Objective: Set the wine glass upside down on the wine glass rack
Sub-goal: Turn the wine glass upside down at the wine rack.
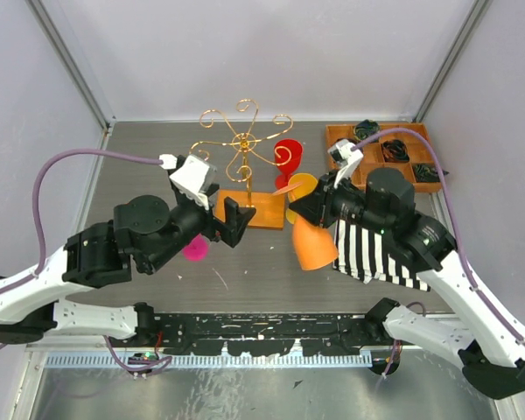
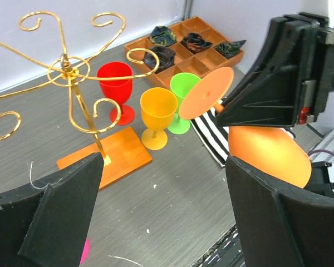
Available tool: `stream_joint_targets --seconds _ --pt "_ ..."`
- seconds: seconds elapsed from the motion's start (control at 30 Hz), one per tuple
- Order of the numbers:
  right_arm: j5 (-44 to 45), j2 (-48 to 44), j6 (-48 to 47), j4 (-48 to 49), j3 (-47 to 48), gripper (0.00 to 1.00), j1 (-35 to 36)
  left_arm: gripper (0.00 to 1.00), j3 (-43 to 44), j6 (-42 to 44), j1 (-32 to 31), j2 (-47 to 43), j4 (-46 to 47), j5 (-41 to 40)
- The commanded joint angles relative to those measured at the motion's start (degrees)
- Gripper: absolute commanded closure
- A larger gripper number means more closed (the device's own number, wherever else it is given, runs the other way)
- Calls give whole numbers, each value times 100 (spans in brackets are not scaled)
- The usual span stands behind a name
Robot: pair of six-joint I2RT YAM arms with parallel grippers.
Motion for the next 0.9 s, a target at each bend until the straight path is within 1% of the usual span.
stream_joint_targets --seconds 0.0,0.07,0.2,0.3,0.37,0.47,0.6,0.73,0.87 --pt "894 -549 40 1168 -505 100 13 2 -58 -111 125 10 -159 -298" --pt "1067 -752 69 1411 -774 100 21 2 85 -171 356 161 -365 -186" --pt "1340 -1151 183 1853 -1284 100 21 2 288 -462 1189 410 -674 465" --pt "1458 -1313 265 1919 -1530 99 20 2 325 -487 1853 437 -715 1094" --pt "1344 -1389 268 1883 -1655 99 13 2 379 -472 2288 414 -731 1366" --pt "1191 -1408 277 1831 -1752 99 13 2 416 -394 2633 399 -744 1588" --pt "1310 -1467 386 1910 -1949 99 20 2 558 -310 2971 544 -849 1912" --pt "1206 -1697 648 2560 -2385 99 14 0 883 -163 3128 767 -885 2053" --pt "1180 -1779 767 2857 -2599 100 15 6 1204 67 3280 1107 -769 2255"
